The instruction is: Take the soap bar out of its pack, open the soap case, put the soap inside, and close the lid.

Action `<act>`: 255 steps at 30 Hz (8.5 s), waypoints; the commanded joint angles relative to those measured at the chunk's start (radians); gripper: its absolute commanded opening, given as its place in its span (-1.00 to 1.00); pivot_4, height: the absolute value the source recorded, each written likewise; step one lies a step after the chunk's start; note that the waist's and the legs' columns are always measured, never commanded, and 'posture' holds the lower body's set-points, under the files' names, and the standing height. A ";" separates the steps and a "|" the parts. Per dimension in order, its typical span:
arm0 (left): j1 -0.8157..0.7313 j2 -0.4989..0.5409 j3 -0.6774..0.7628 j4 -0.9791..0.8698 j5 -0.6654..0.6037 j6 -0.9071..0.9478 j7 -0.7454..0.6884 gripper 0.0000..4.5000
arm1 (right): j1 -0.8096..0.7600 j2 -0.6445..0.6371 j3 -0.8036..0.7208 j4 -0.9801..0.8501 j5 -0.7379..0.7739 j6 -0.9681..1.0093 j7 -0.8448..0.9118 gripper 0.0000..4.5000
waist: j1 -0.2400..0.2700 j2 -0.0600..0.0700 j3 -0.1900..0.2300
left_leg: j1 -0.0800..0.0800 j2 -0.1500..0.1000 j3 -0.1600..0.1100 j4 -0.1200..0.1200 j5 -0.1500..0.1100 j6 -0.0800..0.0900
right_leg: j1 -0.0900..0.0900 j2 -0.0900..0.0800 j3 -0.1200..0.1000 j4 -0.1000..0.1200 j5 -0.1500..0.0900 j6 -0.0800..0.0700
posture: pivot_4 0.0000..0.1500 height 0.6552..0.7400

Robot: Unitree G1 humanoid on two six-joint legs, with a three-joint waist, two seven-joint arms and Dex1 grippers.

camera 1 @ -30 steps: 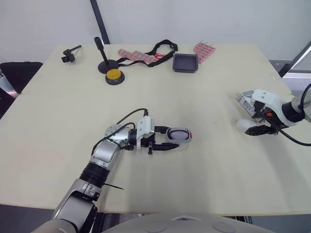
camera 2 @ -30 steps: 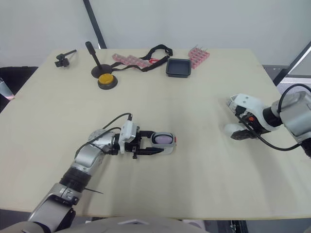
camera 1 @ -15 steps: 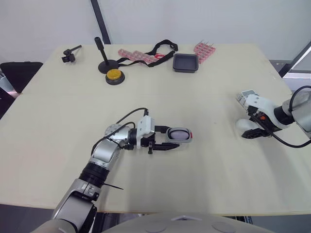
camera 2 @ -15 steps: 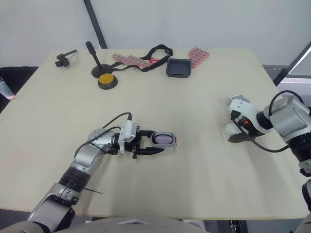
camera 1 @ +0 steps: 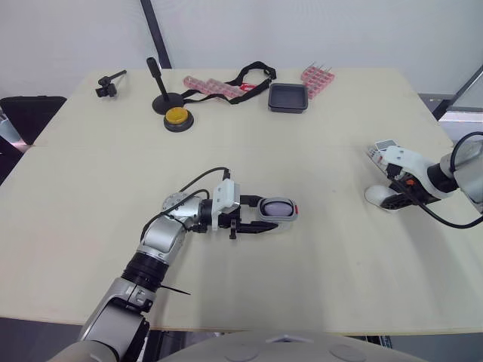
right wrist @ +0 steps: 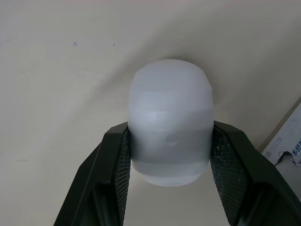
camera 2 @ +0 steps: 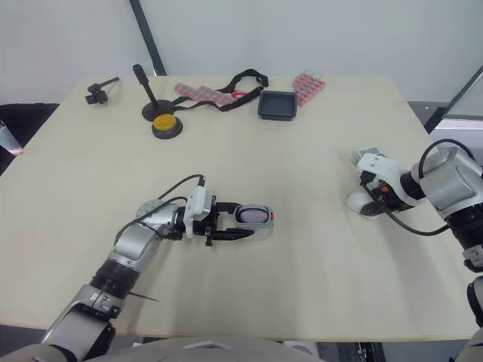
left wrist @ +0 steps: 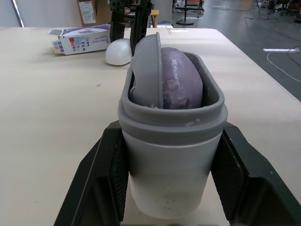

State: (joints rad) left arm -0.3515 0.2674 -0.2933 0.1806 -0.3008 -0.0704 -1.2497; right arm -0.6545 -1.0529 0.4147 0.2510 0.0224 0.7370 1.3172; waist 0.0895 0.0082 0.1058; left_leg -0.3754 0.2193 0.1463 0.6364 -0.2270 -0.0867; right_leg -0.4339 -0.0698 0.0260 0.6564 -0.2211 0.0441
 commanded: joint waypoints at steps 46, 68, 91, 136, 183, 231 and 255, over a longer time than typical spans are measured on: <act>-0.103 -0.073 0.004 0.149 0.067 -0.085 0.088 -0.16 | -0.596 0.314 0.404 -0.542 0.138 0.426 0.098 -0.14 | 0.004 -0.003 0.001 | 0.001 0.000 0.000 0.002 0.003 -0.010 | -0.002 0.001 0.005 0.007 0.001 0.001 | 1.00 0.74; -0.091 -0.067 0.003 0.143 0.074 -0.084 0.092 -0.16 | -0.582 0.306 0.448 -0.568 0.154 0.442 0.103 -0.14 | 0.002 -0.004 0.000 | 0.001 0.001 0.000 0.002 0.003 -0.013 | 0.001 0.001 0.006 0.007 0.001 0.001 | 1.00 0.74; -0.077 -0.072 -0.002 0.130 0.083 -0.079 0.101 -0.16 | -0.584 0.321 0.435 -0.585 0.204 0.489 0.078 -0.14 | 0.002 -0.004 0.000 | 0.001 0.001 0.000 0.000 0.003 -0.013 | 0.001 0.001 0.005 0.007 0.001 0.001 | 1.00 0.74; -0.064 -0.063 -0.006 0.097 0.078 -0.019 0.097 -0.16 | -0.586 0.348 0.381 -0.637 0.219 0.415 -0.017 0.98 | 0.002 -0.005 0.000 | 0.002 0.001 0.000 -0.001 0.003 -0.014 | 0.001 0.002 0.005 0.005 0.001 0.002 | 1.00 0.74; -0.047 -0.047 -0.006 0.068 0.071 0.015 0.098 -0.16 | -0.388 0.272 0.179 -0.663 0.314 0.421 -0.089 -0.08 | 0.000 -0.006 0.000 | 0.001 0.001 0.000 -0.004 0.004 -0.016 | 0.003 0.002 0.005 0.002 0.003 0.005 | 1.00 0.74; -0.045 -0.038 -0.009 0.055 0.064 0.038 0.105 -0.16 | -0.330 0.261 0.198 -0.636 0.308 0.323 -0.112 0.59 | -0.004 -0.006 0.000 | 0.002 0.001 0.000 -0.005 0.004 -0.016 | 0.004 0.003 0.005 0.001 0.003 0.005 | 1.00 0.74; -0.039 -0.040 -0.013 0.040 0.066 0.054 0.107 -0.16 | -0.389 0.308 0.191 -0.605 0.289 0.300 -0.095 0.59 | -0.005 -0.006 0.000 | 0.002 0.001 0.000 -0.006 0.004 -0.016 | 0.004 0.002 0.005 0.000 0.003 0.004 | 1.00 0.74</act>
State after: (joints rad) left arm -0.4003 0.2166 -0.2935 0.2265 -0.2432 -0.0265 -1.1388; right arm -1.0192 -0.7448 0.6235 -0.3401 0.3120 1.0373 1.2190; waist 0.0847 0.0023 0.1056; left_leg -0.3737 0.2203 0.1464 0.6306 -0.2232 -0.1028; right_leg -0.4295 -0.0674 0.0309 0.6562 -0.2185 0.0485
